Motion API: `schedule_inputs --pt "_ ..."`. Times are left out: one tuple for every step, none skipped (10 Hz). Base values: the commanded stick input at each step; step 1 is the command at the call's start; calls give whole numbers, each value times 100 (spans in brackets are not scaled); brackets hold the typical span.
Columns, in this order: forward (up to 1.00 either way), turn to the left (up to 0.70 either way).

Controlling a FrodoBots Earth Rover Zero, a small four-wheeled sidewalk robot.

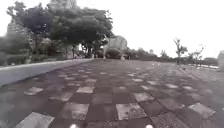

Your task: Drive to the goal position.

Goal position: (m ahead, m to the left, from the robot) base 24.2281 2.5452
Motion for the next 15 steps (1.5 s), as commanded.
schedule_inputs --pt "100 -16" --pt "100 -8" --pt "100 0" --pt "100 0" --pt "100 0" --pt "100 0" --pt "100 0" --pt "100 0" --pt "100 0" --pt "100 0" --pt "100 0" --pt "100 0" --pt "100 0" --pt "100 0" --pt "100 0"
